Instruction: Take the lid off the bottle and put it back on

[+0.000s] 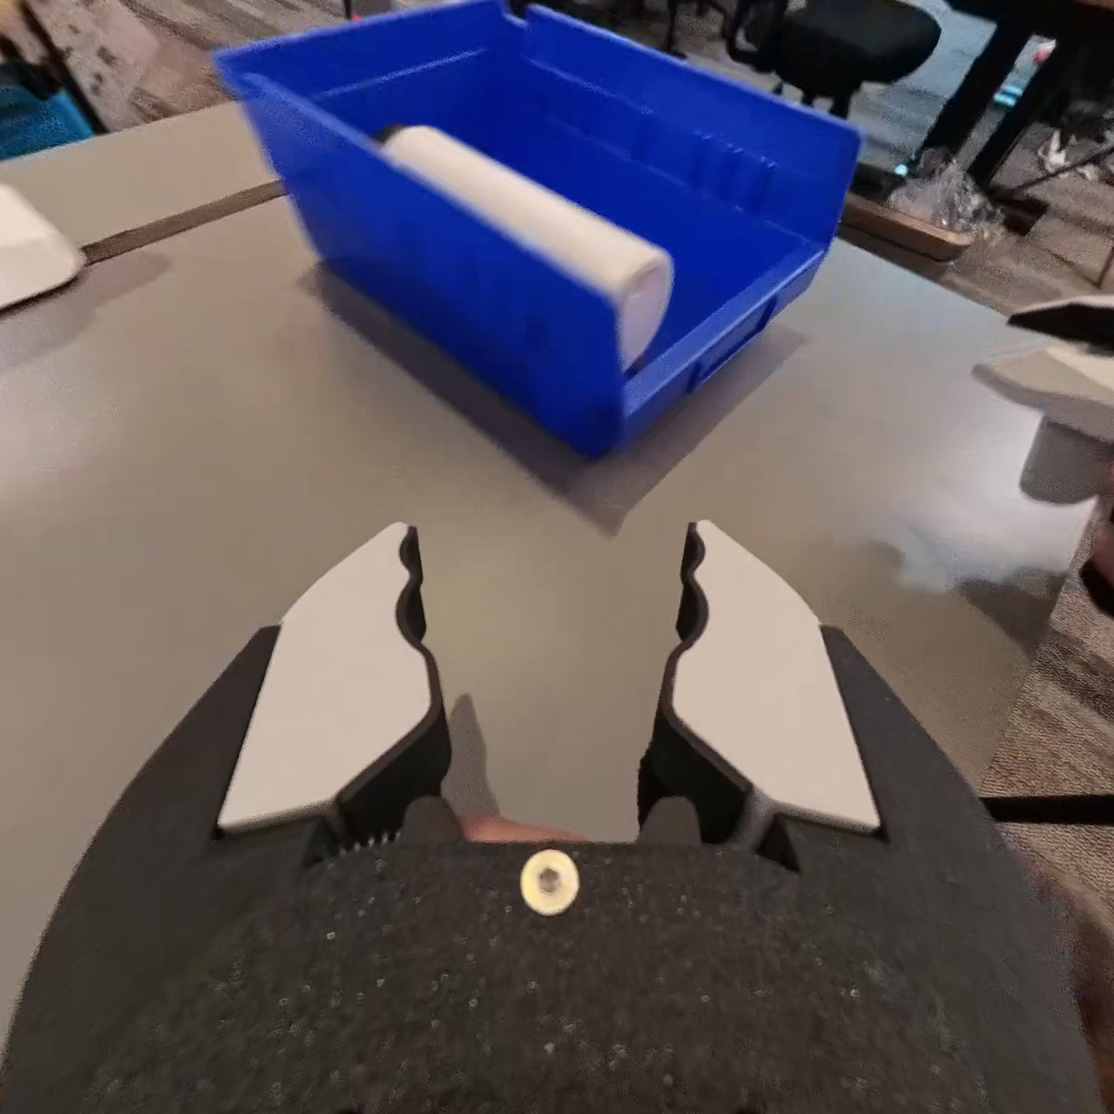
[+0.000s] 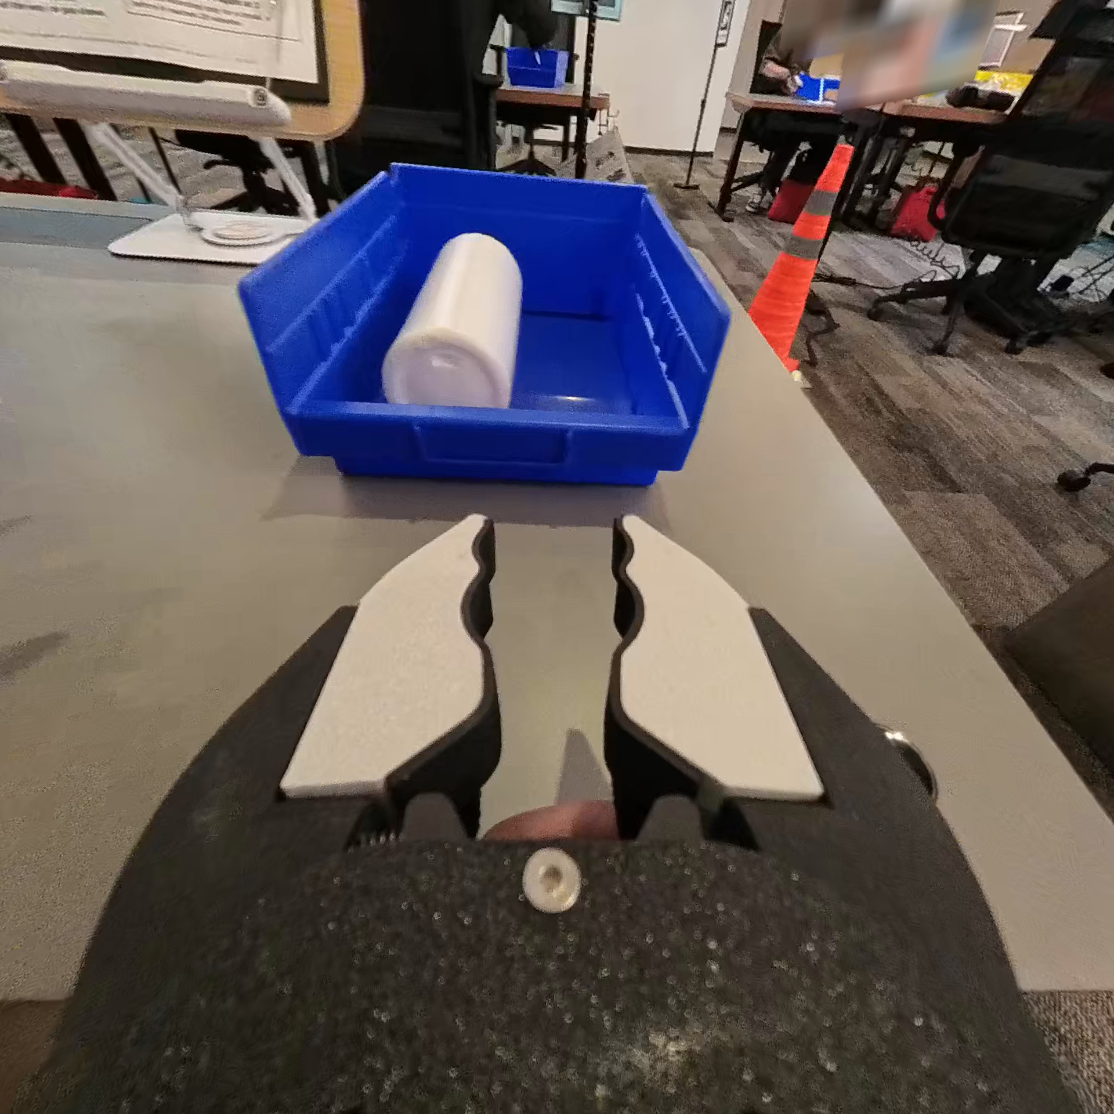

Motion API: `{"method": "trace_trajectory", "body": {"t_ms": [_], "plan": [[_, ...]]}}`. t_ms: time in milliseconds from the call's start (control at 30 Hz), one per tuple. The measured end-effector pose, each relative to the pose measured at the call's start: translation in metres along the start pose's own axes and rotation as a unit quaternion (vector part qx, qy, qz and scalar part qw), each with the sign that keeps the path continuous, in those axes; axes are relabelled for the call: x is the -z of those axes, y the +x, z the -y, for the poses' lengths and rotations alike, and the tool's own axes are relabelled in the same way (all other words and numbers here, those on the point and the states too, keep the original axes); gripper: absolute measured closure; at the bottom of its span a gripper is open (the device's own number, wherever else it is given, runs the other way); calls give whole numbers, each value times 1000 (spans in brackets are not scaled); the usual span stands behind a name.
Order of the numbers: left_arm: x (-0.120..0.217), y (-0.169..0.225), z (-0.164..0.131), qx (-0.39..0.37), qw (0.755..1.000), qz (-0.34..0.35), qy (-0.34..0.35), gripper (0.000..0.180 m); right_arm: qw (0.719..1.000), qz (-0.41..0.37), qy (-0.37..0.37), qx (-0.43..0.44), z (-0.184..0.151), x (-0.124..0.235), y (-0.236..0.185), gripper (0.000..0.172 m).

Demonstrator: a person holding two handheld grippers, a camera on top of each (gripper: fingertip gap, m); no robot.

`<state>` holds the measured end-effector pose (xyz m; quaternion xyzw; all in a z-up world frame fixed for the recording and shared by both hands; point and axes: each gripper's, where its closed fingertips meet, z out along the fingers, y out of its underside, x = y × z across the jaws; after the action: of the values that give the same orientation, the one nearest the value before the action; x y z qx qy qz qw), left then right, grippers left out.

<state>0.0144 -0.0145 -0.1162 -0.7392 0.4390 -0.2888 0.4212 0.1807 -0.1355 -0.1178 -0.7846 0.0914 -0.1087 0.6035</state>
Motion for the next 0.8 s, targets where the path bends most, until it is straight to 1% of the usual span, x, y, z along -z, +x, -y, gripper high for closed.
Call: {"method": "trace_trajectory", "body": {"t_ms": [67, 133, 167, 200, 267, 300, 333, 400, 467, 533, 633, 733, 800], "plan": [[-41, 17, 16, -4, 1000, 11, -19, 97, 1000, -2, 1, -10, 2, -3, 7, 133], [-75, 16, 31, 8, 998, 49, -26, 99, 1000, -4, -4, -12, 1, -6, 12, 132], [-88, 18, 37, 25, 998, 52, -27, 100, 1000, -6, -4, -12, 0, -6, 15, 131], [-99, 18, 41, 42, 997, 53, -31, 104, 1000, -8, -3, -15, 0, -7, 18, 131], [-110, 5, 41, 64, 992, 98, -45, 120, 999, -7, -3, -36, 1, -8, 23, 131], [-109, -4, 40, 68, 989, 125, -47, 136, 999, -4, -1, -50, 2, -8, 24, 131], [-106, -10, 38, 74, 986, 142, -45, 159, 998, -2, 1, -64, 3, -9, 26, 131], [-94, -18, 31, 103, 980, 168, -41, 167, 997, -9, -9, -83, 1, -13, 29, 130], [-75, -22, 22, 111, 975, 191, -30, 174, 995, -30, -21, -90, -1, -19, 32, 128], [-56, -19, 12, 117, 975, 187, -23, 176, 994, -51, -29, -96, -2, -25, 32, 127], [-32, -15, -1, 126, 976, 179, -20, 176, 992, -32, -46, -110, -5, -34, 14, 117], [-15, -12, -10, 123, 977, 175, -17, 176, 992, -7, -56, -110, -5, -38, -7, 106], [-6, -14, -14, 126, 975, 182, -14, 176, 992, -15, -49, -112, -3, -38, -13, 125]]}}
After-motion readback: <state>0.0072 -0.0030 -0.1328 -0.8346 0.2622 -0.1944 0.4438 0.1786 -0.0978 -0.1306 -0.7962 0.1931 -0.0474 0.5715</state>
